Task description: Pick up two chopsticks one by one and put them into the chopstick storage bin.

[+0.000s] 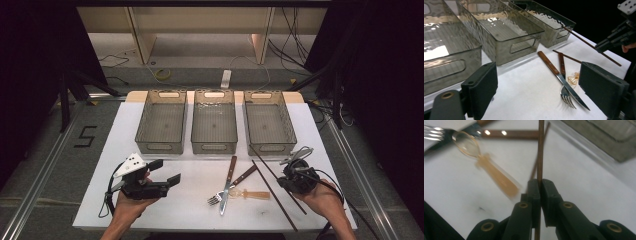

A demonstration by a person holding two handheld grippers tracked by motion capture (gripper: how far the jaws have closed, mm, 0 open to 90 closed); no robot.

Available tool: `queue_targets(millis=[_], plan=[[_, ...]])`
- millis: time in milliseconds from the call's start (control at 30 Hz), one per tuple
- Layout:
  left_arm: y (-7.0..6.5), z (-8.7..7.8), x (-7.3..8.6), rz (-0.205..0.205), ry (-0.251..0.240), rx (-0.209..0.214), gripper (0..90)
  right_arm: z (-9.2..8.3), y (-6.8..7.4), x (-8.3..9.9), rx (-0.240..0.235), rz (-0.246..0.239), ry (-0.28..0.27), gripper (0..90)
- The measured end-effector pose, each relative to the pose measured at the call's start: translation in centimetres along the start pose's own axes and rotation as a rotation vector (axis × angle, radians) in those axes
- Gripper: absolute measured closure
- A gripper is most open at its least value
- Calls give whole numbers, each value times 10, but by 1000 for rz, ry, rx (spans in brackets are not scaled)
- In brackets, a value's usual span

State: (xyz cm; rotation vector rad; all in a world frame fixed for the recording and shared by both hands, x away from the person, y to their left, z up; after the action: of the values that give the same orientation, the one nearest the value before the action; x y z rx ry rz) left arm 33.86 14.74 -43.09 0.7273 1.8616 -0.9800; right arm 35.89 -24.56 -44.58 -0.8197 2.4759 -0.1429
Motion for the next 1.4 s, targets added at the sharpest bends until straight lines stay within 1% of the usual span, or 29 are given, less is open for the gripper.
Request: queue_targets(millis=[33,67,133,167,200,233,267,300,333,367,400,467,533,600,733,833,900,933,967,1033,1067,1100,1133,1167,1200,1267,1300,1333,1400], plan=[[-1,1,0,0,6,8,152,-3,6,-6,-14,-7,-33,860],[-2,2,0,-4,4,14,152,-3,6,-6,-14,-7,-33,860],[-4,3,0,-4,7,22,152,-6,11,-13,-35,-14,-68,861],[-5,4,-1,-9,5,26,153,-8,14,-16,-43,-16,-83,861],[-6,5,-1,-24,-1,36,152,-11,19,-22,-58,-23,-110,861],[-6,6,-1,-43,-8,49,152,-11,19,-22,-58,-23,-110,861],[-5,6,-1,-57,-13,58,153,-13,21,-25,-64,-27,-124,860],[-5,7,-2,-66,-14,58,154,-14,24,-28,-69,-30,-125,860],[-5,8,-2,-63,-10,47,155,-15,30,-34,-74,-49,-127,861],[-5,9,-2,-50,-1,32,155,-15,30,-34,-74,-49,-127,861],[-6,10,-2,-37,5,23,155,-15,33,-36,-76,-61,-127,860],[-8,12,-3,-12,16,16,155,-16,39,-40,-90,-87,-114,861],[-10,14,-4,-2,29,26,155,-15,46,-43,-101,-115,-108,861],[-11,18,-5,5,52,37,155,-14,53,-45,-114,-153,-91,860],[-15,23,-7,73,107,16,155,-13,67,-49,-117,-245,-74,861],[-20,29,-10,103,146,34,155,-12,75,-52,-128,-310,-68,861],[-23,33,-12,129,174,47,155,-12,80,-53,-126,-352,-57,861],[-24,35,-13,147,196,51,155,-12,85,-53,-124,-399,-55,861],[-26,38,-13,168,213,55,155,-12,85,-53,-124,-399,-55,861],[-30,42,-15,199,232,79,161,-12,90,-53,-130,-429,-61,861],[-31,44,-15,209,237,87,171,-12,92,-53,-129,-449,-61,861],[-33,46,-16,218,249,99,171,-11,96,-53,-123,-486,-58,861],[-34,48,-15,227,272,115,176,-11,98,-53,-123,-498,-54,861],[-35,49,-14,233,300,131,176,-11,98,-53,-123,-498,-54,861],[-36,51,-13,244,329,139,178,-11,99,-53,-121,-513,-57,861],[-38,54,-10,273,361,135,187,-12,104,-54,-125,-543,-55,861],[-40,56,-10,279,375,146,187,-12,104,-54,-125,-543,-55,861],[-41,58,-9,286,394,156,190,-13,106,-54,-124,-556,-49,861],[-43,62,-8,316,445,170,198,-13,110,-55,-125,-582,-57,861]])
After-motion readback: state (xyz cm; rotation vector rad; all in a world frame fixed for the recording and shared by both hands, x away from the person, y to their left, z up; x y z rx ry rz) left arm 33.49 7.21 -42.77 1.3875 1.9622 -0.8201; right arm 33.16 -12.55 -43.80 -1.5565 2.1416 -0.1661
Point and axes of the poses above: each handheld gripper's, and its own axes: z roughly forward along the jaws, x roughly out of its underside, y roughly to its left, the point moved 4 cm from there along z, roughly forward along the jaws, and after that the axes turned 14 degrees about x, right-handed, at the moved point
